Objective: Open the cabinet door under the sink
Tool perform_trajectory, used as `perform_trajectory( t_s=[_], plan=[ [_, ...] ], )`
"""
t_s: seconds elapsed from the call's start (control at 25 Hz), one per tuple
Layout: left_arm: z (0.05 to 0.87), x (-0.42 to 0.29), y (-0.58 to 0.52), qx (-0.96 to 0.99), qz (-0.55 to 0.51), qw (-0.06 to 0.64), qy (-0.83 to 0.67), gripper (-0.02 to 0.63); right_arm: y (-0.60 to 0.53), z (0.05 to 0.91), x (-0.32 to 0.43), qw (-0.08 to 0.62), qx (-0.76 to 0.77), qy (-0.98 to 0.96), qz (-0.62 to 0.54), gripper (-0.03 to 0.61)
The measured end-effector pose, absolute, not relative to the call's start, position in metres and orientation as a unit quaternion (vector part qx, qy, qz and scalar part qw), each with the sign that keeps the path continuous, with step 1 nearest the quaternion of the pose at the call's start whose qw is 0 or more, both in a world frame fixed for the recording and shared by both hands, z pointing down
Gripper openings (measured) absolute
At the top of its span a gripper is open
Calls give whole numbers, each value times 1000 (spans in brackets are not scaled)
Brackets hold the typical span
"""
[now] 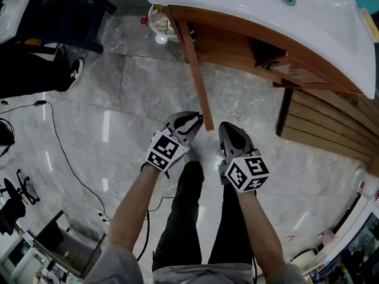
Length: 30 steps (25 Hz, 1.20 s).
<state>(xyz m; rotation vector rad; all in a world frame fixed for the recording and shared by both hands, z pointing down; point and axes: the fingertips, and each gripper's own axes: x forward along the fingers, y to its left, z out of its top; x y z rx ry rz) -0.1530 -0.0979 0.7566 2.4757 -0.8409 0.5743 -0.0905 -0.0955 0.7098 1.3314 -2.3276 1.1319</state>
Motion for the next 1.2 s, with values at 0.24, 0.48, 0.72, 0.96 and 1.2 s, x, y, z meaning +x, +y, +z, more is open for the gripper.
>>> perform_trajectory(
  t_s=[0.24, 0.48, 0.72, 0.96, 1.2],
  plan=[
    [759, -198, -92, 878, 207, 242, -357, 55, -90, 708, -117, 121, 435, -805, 384, 11],
    [759, -238, -91, 851, 211, 245, -413, 39, -82, 705, -147, 123, 416, -815, 384, 11],
    [758, -268, -94, 828, 203, 258, -455, 32, -80, 702, -163, 127, 403, -822, 382, 11],
    [757, -276, -94, 815, 210, 258, -474, 26, -81, 698, -169, 128, 395, -826, 381, 11],
    [736, -286, -87, 802, 201, 263, -498, 17, -84, 678, -176, 130, 383, -834, 377, 11]
  ],
)
